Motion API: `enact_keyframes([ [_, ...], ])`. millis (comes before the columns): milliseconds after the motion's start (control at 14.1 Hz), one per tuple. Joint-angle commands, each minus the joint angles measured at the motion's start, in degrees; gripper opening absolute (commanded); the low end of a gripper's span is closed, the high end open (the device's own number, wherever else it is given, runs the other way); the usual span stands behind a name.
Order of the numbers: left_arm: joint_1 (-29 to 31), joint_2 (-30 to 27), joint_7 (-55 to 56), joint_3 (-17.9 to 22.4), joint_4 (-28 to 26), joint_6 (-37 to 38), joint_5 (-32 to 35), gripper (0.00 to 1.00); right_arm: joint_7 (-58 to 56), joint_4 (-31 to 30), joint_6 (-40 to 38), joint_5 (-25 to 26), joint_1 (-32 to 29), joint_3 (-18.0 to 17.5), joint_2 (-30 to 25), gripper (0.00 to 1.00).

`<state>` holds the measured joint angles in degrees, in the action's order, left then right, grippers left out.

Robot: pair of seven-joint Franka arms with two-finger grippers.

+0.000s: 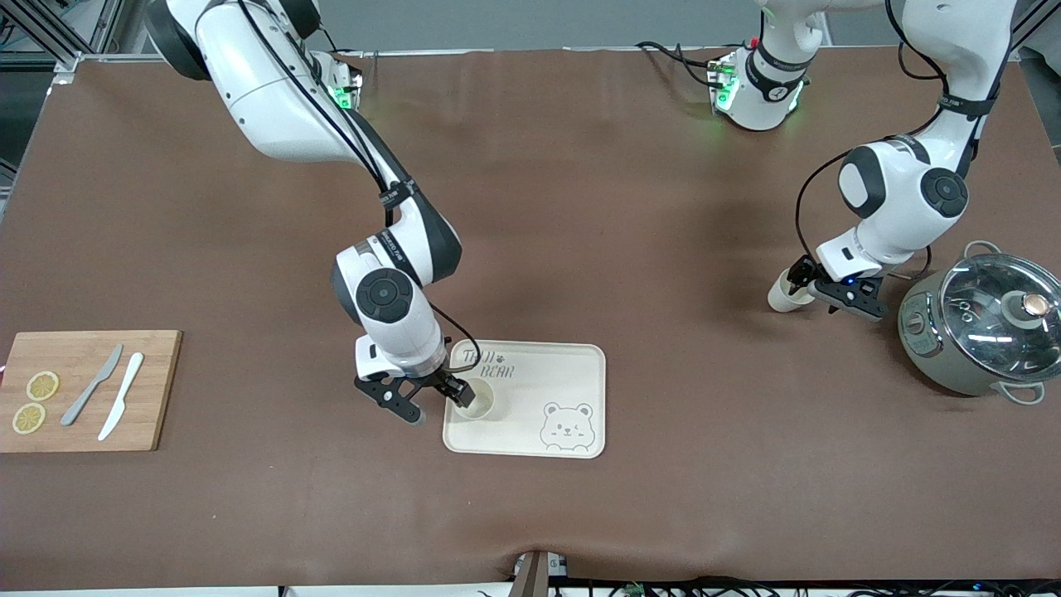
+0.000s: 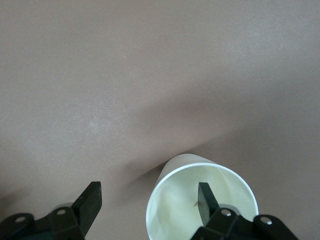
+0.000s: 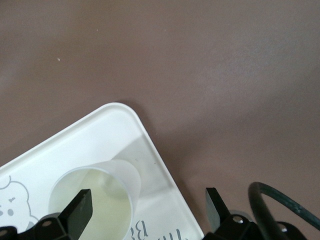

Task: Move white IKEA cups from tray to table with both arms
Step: 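Lower the right gripper onto the second cup while the left gripper withdraws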

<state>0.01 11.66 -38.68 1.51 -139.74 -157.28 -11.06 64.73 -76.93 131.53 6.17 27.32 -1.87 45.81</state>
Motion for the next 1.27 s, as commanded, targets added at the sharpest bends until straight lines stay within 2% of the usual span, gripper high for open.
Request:
enact_keyframes([
  [0, 0.51, -1.29, -1.75, -0.55, -0.62, -0.75, -1.51, 0.90, 2.95, 2.05, -0.14, 1.65, 1.50, 0.46, 2.09, 1.00],
  [71, 0.51, -1.38, -1.75, -0.55, -0.70, -0.75, -1.51, 1.00, 2.95, 1.96, 0.30, 1.83, 1.51, 0.46, 2.26, 1.00],
  [424, 0.60, -4.09, -1.22, -0.46, -0.53, 0.04, -1.60, 1.00, 2.95, 1.96, 1.09, 2.09, 1.59, 0.55, 3.23, 1.00],
  [636, 0.60, -6.29, 0.00, -0.37, 1.22, 4.59, -1.60, 1.00, 3.04, 1.96, 1.10, 3.50, 1.59, 0.55, 4.02, 1.00],
  [919, 0.60, -8.14, 3.17, -0.28, 6.84, 14.17, -1.42, 1.00, 3.04, 1.96, 1.71, 3.50, 1.59, 0.46, 4.20, 1.00],
  [1202, 0.25, -8.50, 9.48, -0.37, 15.70, 25.41, -0.46, 1.00, 3.04, 1.96, 2.15, 3.50, 1.59, 0.46, 4.37, 1.00],
])
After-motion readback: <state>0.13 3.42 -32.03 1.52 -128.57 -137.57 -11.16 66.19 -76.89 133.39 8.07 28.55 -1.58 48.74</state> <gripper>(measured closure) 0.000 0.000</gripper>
